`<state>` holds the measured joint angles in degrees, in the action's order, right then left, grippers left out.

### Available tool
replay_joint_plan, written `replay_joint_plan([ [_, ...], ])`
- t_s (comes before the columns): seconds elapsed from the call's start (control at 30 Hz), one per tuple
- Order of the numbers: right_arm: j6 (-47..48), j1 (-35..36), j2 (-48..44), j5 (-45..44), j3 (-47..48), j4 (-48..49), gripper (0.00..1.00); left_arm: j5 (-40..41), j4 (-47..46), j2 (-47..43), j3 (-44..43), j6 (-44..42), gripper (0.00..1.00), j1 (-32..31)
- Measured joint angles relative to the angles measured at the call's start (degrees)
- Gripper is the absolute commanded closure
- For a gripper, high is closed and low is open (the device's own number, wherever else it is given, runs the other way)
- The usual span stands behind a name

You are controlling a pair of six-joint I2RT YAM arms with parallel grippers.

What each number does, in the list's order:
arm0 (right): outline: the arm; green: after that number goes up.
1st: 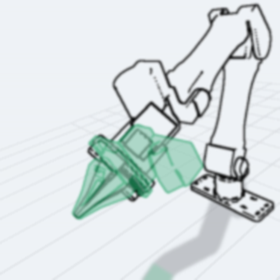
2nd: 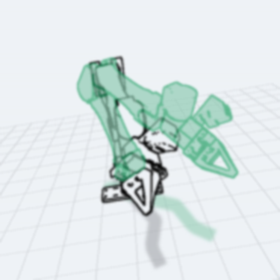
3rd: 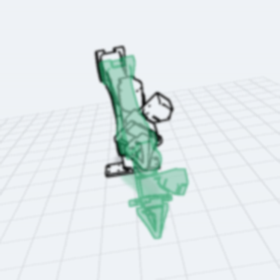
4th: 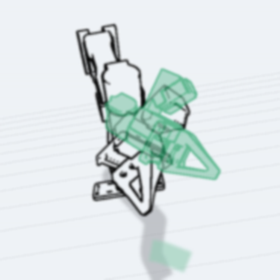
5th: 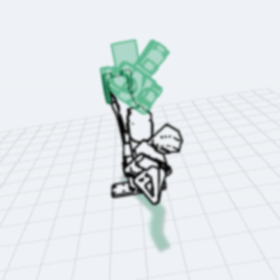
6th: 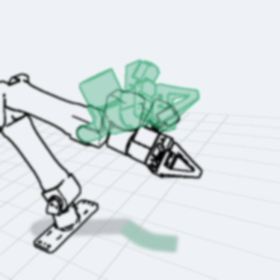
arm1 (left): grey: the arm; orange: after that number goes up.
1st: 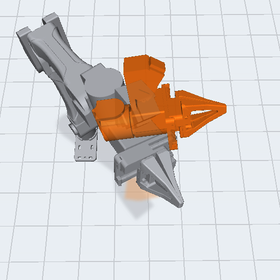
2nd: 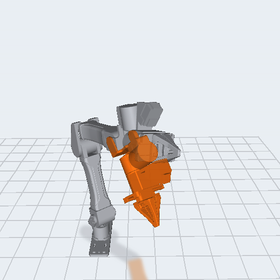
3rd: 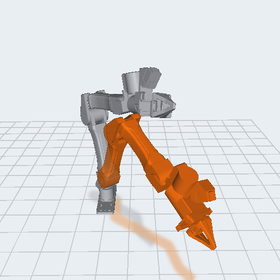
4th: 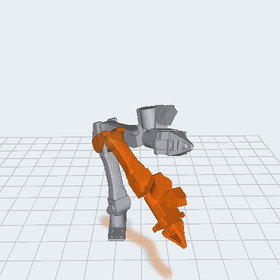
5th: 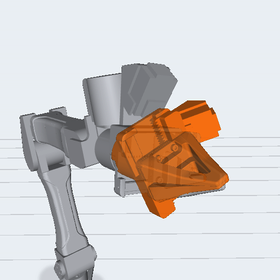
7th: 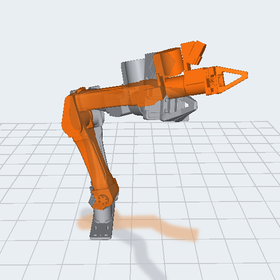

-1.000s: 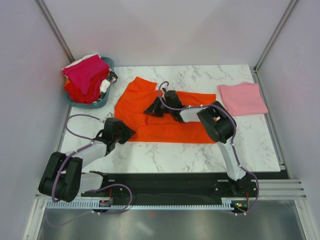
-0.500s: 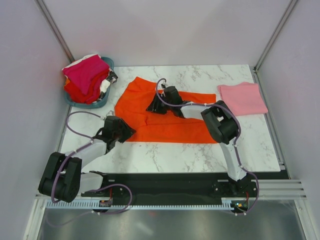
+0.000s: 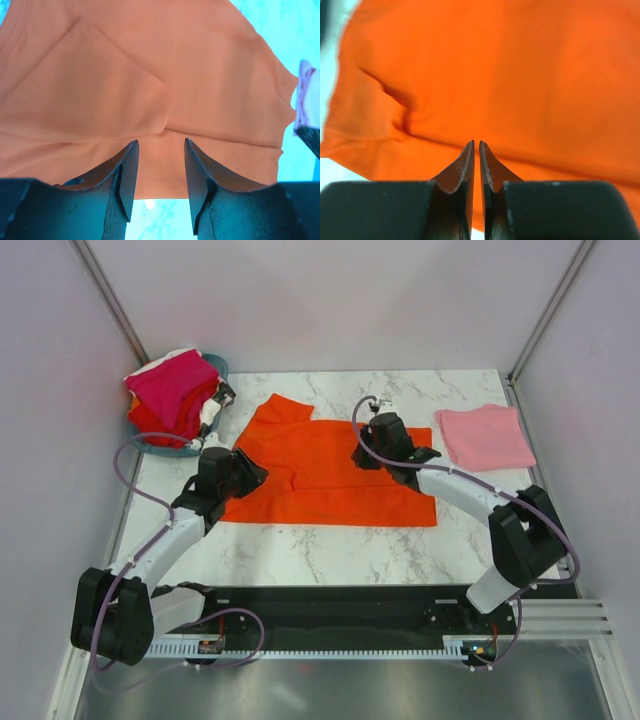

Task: Fold and stack the t-shirts
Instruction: Fold the tshirt

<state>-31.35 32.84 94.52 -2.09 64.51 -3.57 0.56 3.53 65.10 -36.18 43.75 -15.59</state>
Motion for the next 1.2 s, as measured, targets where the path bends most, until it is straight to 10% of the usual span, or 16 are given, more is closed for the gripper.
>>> replay_joint_plan([
  [0.23,3.3,-0.6,-11.6,-11.1,-10.8,-9.7,1.0,1.8,1.7,-0.7,0.0,-1.0,0.64,0.0],
  [0.37,3.0,-2.3,-16.5,-15.1,-16.1,-12.5,1.0,3.0,2.0,-2.0,0.7,-1.4,0.98,0.0],
  [1.2,-4.0,-6.6,-10.3,-12.8,-22.6,-13.6,1.0,8.1,10.4,16.4,-4.6,1.4,0.98,0.1],
])
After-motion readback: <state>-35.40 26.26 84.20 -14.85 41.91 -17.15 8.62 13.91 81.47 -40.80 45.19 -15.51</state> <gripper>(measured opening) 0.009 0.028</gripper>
